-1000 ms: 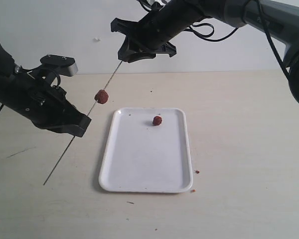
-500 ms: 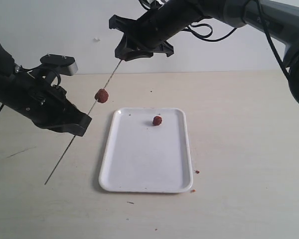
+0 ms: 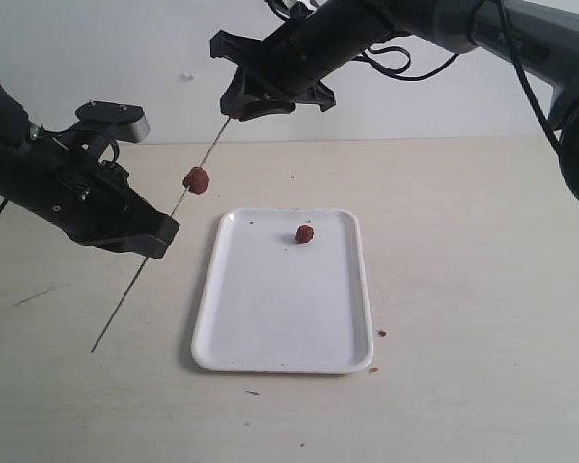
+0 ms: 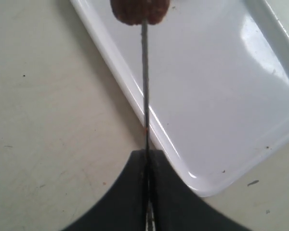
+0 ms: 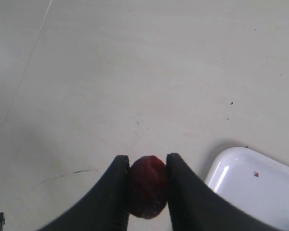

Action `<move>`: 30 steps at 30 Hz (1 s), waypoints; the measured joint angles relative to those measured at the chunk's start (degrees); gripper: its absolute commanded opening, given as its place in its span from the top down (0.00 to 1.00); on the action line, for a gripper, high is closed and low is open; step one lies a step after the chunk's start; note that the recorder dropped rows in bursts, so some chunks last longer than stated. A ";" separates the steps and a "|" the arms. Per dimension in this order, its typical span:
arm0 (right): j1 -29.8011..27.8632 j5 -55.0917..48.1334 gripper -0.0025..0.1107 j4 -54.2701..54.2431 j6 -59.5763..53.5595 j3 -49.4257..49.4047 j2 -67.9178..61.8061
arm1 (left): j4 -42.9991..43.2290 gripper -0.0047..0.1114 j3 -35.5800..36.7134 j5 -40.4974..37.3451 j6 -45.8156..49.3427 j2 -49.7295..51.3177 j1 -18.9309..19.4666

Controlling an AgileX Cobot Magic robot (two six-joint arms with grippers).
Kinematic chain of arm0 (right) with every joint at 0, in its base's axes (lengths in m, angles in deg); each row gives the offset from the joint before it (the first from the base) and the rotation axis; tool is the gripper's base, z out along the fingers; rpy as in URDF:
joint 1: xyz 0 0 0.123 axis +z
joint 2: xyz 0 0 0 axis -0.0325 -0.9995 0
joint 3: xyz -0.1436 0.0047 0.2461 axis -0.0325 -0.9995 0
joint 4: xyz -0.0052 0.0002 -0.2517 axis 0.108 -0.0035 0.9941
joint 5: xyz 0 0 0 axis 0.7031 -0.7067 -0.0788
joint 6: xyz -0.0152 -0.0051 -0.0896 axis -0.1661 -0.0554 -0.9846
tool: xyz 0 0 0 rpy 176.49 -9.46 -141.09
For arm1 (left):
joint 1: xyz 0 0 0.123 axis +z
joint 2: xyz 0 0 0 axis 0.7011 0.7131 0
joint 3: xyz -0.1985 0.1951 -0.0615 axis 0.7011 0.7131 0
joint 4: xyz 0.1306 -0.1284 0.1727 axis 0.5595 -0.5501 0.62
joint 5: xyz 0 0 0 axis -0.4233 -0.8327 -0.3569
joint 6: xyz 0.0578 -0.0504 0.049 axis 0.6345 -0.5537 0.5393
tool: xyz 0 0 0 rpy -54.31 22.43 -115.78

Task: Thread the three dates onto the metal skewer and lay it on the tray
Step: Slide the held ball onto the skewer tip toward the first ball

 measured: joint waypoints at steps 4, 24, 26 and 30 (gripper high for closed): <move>0.00 -0.10 0.76 -0.72 -0.73 0.00 0.00 | -0.30 0.96 0.00 0.11 -0.13 0.00 0.00; 0.00 -1.57 0.77 -2.68 -8.53 0.00 0.00 | -0.83 0.96 0.00 0.12 -0.44 0.00 0.00; 0.00 -1.72 0.77 -2.75 -8.71 0.00 0.00 | -0.83 0.96 0.00 0.29 -0.44 0.00 0.00; -0.09 -1.97 0.77 -3.89 -9.97 0.00 0.00 | -0.94 0.96 -0.42 0.38 -0.48 0.00 0.00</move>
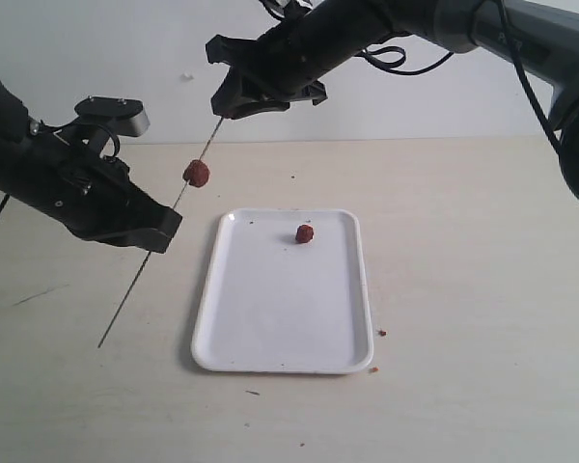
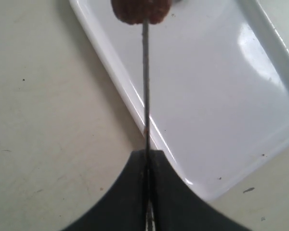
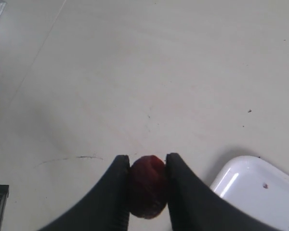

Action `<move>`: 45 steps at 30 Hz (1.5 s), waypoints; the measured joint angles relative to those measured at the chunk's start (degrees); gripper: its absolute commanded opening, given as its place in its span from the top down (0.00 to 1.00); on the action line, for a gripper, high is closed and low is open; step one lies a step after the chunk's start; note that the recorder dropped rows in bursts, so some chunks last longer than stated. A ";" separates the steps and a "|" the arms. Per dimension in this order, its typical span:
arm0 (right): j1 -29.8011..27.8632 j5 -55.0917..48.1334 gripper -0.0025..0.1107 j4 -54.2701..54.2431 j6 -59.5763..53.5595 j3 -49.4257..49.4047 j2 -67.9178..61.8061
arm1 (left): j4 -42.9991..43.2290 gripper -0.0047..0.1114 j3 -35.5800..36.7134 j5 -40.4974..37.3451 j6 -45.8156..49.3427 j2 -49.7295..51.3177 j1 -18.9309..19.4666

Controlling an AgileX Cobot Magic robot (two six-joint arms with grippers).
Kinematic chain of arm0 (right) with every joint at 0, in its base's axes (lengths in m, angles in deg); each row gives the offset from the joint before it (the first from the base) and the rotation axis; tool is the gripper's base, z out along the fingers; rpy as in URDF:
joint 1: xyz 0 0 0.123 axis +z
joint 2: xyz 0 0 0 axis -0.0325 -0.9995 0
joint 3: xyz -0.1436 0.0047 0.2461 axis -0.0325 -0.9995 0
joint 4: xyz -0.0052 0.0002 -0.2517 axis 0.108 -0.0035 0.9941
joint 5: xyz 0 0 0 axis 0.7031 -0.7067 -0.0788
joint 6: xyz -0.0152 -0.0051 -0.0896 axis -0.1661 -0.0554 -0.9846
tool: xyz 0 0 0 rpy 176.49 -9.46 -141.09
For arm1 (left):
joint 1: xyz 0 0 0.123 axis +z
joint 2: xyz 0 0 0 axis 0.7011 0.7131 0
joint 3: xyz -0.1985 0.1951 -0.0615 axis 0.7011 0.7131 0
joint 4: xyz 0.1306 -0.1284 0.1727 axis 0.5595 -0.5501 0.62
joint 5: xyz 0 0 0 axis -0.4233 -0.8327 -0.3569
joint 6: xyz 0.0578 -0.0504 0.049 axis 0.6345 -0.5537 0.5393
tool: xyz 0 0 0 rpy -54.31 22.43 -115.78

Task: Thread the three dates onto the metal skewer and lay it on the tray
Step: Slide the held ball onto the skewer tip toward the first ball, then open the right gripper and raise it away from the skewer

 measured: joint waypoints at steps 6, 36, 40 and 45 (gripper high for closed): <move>0.00 -0.82 0.77 -0.54 -1.64 0.00 0.00 | 0.00 0.96 -0.73 0.00 -0.11 0.13 0.00; 3.25 -1.98 0.46 -1.96 -5.61 0.00 0.00 | -0.53 0.96 -3.07 8.41 -0.12 0.13 -0.33; 3.25 -0.58 0.46 -1.96 -5.59 0.00 0.00 | -0.53 0.96 -3.07 8.41 -0.12 0.13 -0.33; 3.25 0.78 0.46 -1.98 -5.59 0.00 0.00 | -0.53 0.96 -3.07 8.41 -0.12 0.13 -0.33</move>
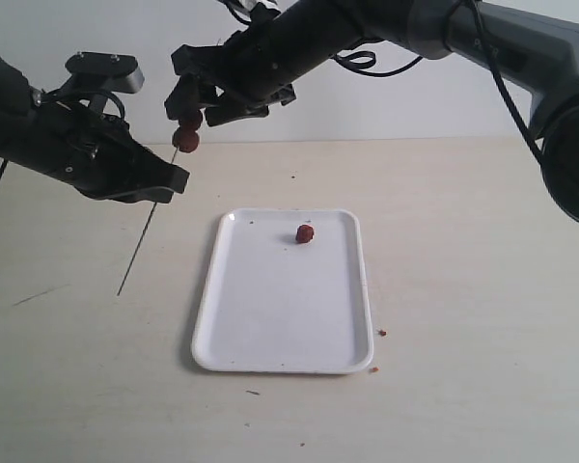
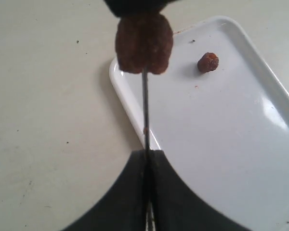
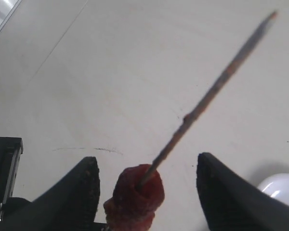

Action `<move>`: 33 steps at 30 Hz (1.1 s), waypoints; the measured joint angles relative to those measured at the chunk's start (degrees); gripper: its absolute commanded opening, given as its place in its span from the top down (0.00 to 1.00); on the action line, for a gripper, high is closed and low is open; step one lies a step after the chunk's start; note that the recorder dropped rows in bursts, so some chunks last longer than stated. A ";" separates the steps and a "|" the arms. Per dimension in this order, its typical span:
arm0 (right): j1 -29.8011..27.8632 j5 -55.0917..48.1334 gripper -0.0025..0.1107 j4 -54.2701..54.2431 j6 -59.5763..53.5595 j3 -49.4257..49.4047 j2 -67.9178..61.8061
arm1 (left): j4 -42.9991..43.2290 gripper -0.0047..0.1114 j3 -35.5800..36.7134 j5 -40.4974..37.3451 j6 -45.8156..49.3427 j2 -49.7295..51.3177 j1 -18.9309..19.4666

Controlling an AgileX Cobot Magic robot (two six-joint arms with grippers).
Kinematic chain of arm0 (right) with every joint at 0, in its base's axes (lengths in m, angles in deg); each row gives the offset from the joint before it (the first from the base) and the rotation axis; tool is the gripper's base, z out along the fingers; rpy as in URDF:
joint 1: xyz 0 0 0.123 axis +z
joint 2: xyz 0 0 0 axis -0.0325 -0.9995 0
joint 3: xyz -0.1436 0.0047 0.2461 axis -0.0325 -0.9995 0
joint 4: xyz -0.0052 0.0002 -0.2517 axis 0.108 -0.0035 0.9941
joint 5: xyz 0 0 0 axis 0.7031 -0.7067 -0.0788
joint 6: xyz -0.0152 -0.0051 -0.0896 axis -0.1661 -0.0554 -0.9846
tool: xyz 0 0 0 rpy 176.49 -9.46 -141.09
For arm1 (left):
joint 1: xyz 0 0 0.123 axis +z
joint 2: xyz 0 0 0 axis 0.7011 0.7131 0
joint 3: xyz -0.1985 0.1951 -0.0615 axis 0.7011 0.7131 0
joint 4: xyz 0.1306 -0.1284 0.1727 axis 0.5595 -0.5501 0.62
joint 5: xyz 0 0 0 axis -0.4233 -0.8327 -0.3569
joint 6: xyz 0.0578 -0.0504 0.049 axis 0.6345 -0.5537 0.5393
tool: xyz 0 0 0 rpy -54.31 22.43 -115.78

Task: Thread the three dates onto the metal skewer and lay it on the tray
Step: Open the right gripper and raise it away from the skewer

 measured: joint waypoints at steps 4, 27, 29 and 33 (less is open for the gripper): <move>0.00 0.35 0.46 0.00 0.00 0.00 0.00 | 0.00 0.96 0.00 -0.12 0.00 0.00 0.00; -1.52 -1.59 0.42 19.38 8.90 0.00 7.60 | 3.28 0.96 0.84 -3.84 -0.26 0.00 0.00; -1.88 -3.41 0.42 26.60 13.92 0.00 7.88 | 5.37 0.96 0.84 -4.58 -2.01 0.00 0.00; -2.97 -8.94 0.42 36.59 18.93 0.00 7.92 | 11.25 0.96 0.84 -4.72 -8.09 0.00 0.00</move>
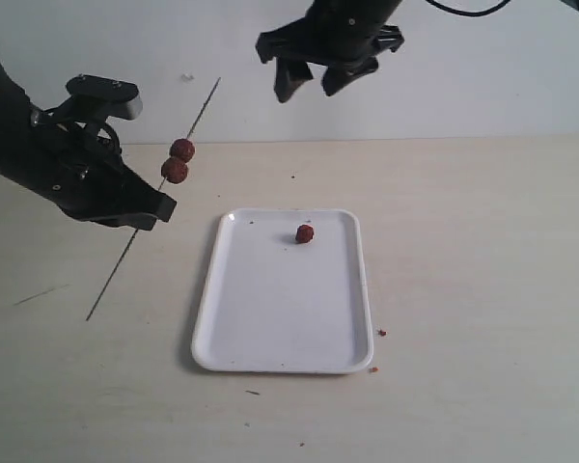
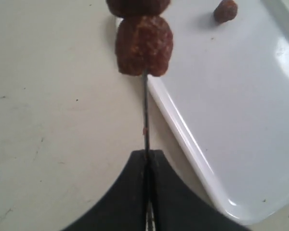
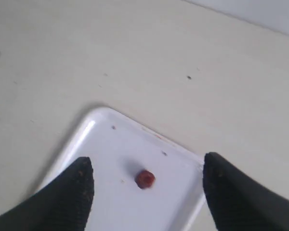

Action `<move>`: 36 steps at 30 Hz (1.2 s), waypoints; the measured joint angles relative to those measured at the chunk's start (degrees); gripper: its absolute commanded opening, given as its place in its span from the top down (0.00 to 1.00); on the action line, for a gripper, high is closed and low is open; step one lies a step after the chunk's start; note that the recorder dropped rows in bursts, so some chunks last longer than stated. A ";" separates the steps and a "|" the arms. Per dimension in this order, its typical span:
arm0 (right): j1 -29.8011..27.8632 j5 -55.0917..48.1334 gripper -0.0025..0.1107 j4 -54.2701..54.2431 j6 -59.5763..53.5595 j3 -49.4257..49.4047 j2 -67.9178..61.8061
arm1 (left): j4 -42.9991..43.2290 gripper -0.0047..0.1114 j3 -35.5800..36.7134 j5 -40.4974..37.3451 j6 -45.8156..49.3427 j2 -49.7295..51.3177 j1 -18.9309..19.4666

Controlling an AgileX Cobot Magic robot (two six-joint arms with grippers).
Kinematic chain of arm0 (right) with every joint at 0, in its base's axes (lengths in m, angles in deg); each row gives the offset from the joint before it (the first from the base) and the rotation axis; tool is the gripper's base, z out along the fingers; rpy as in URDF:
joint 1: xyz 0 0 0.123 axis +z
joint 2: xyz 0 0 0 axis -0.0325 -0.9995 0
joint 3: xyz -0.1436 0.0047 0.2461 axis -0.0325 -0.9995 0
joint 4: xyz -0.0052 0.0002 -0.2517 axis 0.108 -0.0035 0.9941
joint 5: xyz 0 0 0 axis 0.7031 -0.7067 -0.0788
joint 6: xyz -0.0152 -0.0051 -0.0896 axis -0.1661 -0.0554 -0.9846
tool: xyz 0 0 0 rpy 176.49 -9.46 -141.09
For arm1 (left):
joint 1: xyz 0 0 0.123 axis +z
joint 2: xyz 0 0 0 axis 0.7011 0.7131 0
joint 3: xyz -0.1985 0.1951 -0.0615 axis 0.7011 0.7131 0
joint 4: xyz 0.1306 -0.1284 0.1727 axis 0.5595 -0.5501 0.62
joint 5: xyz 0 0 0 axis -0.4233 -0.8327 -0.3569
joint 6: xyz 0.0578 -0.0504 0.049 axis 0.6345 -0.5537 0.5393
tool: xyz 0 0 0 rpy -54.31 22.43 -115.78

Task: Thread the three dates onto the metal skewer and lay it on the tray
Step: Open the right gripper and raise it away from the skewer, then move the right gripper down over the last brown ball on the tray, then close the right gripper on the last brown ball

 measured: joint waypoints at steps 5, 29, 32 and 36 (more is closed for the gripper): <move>-0.39 -4.23 0.42 3.15 -0.09 0.00 -1.00 | 3.01 0.96 0.00 -0.40 -3.15 0.00 0.00; 1.73 -4.79 0.45 2.36 -44.14 -1.21 -12.78 | 5.12 0.96 0.00 -3.88 -3.92 0.00 3.92; 1.73 -4.79 0.45 1.21 -47.33 -1.21 -13.06 | 5.12 0.96 0.00 -3.31 -3.82 0.00 3.92; 1.73 -4.79 0.45 0.70 -50.00 -1.21 -15.08 | 5.12 0.96 0.00 -3.19 -3.82 0.00 3.92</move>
